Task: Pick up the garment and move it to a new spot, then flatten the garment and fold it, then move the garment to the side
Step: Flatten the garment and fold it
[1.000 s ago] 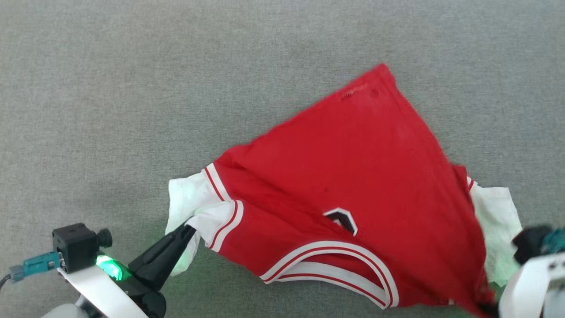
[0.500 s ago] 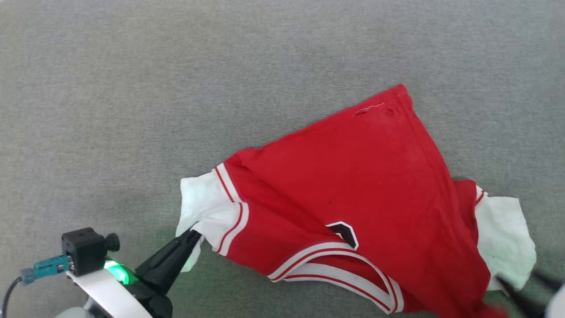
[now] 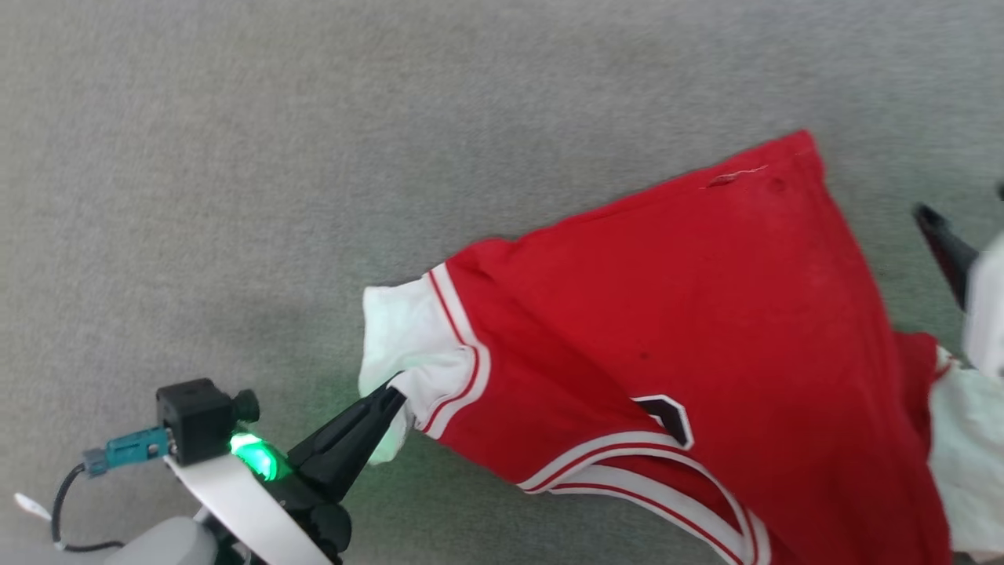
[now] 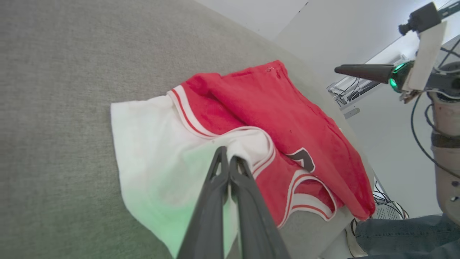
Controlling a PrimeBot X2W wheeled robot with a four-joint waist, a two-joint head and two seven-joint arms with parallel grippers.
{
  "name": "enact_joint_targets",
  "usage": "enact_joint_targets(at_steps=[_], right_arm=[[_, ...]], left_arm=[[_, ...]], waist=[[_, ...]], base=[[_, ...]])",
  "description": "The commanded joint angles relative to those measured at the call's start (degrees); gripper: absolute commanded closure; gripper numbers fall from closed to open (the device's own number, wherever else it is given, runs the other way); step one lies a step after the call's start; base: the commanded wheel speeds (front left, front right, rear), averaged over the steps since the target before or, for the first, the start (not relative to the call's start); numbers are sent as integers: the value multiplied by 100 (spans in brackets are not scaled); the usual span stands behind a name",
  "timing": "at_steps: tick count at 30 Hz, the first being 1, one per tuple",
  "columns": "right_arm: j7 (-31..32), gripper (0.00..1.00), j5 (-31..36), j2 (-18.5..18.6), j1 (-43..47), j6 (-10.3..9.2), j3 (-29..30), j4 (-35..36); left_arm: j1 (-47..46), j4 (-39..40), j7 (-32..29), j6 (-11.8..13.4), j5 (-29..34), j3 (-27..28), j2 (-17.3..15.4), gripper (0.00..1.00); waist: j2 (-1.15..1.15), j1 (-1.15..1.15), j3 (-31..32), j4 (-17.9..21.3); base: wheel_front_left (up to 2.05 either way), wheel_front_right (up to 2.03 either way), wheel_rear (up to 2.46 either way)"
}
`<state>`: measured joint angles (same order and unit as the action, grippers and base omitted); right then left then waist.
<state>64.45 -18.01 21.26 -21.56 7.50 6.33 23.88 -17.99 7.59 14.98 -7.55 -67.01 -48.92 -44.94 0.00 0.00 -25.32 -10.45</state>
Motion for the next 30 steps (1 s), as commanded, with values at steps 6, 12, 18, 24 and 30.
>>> enact_joint_targets(at_steps=[6,12,18,24,30], right_arm=[[-71,0,354,-155,-951,-2,-840,-1221],[-130,0,559,-79,-1162,-2,-1282,-2361],[-188,100,377,-69,-1056,-3,-1425,-2857],[-911,100,316,-199,-1548,-7,-1161,-2834],[-1523,100,387,-310,-2088,-7,-761,-3096]], left_arm=[[-320,-26,29,15,-20,-147,159,100],[-452,-53,29,15,-31,-241,290,100],[-549,-91,29,15,-89,-315,268,100],[-920,-269,29,15,4,-269,41,100],[-1692,-530,30,15,-399,-277,-213,100]], waist=[[0,0,-396,-401],[0,0,-464,-550],[0,0,-379,-514],[0,0,-123,-243],[0,0,5,14]], base=[[0,0,0],[0,0,0],[0,0,0],[0,0,0],[0,0,0]])
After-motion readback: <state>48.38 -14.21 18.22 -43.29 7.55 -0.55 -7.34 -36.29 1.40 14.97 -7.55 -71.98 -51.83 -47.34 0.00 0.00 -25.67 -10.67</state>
